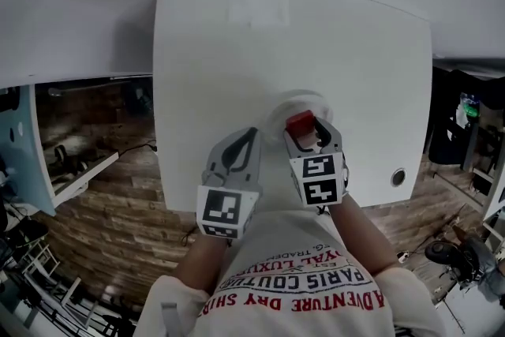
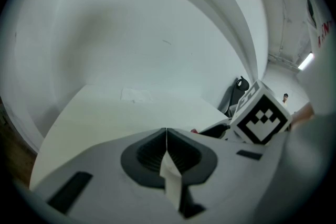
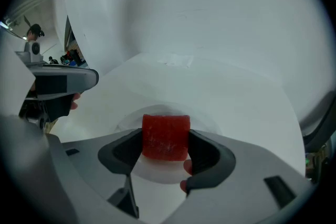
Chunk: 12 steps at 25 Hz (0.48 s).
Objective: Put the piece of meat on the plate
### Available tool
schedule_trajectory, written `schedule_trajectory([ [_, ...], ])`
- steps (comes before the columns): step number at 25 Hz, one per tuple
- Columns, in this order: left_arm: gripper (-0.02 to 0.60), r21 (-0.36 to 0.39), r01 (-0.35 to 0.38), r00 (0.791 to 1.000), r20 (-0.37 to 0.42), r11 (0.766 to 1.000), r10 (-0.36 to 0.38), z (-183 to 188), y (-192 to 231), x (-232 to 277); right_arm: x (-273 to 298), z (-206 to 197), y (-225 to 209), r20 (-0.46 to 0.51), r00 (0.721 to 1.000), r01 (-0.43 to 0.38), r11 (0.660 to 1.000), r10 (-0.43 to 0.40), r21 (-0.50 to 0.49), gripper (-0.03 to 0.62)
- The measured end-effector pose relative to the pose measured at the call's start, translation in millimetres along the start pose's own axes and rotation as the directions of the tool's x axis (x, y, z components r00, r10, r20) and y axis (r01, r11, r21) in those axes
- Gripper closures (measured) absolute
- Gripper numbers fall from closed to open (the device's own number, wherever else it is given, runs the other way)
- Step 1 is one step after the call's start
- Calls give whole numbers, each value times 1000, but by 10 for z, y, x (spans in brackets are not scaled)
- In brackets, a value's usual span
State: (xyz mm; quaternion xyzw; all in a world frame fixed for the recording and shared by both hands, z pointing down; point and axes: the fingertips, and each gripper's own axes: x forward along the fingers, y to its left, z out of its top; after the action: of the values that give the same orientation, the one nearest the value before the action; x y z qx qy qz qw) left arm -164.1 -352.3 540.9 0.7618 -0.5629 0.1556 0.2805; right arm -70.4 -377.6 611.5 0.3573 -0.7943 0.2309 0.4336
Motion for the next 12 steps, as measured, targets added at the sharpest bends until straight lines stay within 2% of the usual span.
schedule_trajectory([
  [12, 574, -9, 3, 1000, -21, 1000, -3, -57, 107, 8, 121, 57, 26, -8, 1000, -26, 1000, 26, 8, 319],
])
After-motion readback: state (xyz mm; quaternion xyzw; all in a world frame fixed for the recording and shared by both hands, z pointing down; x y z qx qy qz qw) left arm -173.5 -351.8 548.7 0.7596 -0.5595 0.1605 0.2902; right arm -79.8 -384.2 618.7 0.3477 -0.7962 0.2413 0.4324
